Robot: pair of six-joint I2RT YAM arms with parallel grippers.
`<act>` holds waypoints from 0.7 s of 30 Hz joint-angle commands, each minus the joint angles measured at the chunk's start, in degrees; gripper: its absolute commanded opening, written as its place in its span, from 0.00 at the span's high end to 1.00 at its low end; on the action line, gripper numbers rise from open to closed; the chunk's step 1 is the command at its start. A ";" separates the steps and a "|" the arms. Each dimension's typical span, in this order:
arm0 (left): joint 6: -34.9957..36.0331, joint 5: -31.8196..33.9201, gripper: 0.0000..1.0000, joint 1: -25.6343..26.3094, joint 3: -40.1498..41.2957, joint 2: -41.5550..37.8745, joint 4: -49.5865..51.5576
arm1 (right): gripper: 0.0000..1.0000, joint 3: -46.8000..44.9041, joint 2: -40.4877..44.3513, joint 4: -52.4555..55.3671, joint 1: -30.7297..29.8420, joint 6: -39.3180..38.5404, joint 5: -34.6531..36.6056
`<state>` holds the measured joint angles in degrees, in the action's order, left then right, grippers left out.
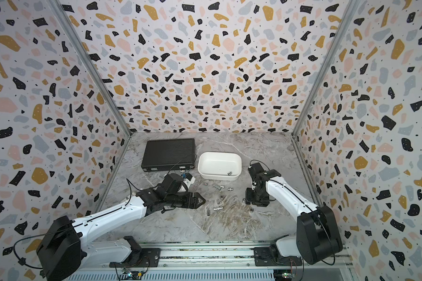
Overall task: Put the socket on the desktop into the storage box
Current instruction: Pick up the socket head at the center of the board.
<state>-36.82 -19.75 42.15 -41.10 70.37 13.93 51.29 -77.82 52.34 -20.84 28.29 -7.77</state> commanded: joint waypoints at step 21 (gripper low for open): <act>0.52 1.25 0.17 1.35 -0.60 0.35 -2.68 | 0.51 -4.29 -3.97 -4.89 0.19 1.76 1.17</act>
<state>-36.82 -19.00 43.20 -41.10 70.85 13.19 47.07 -81.49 47.31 -20.84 29.58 -7.70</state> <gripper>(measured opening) 0.833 0.491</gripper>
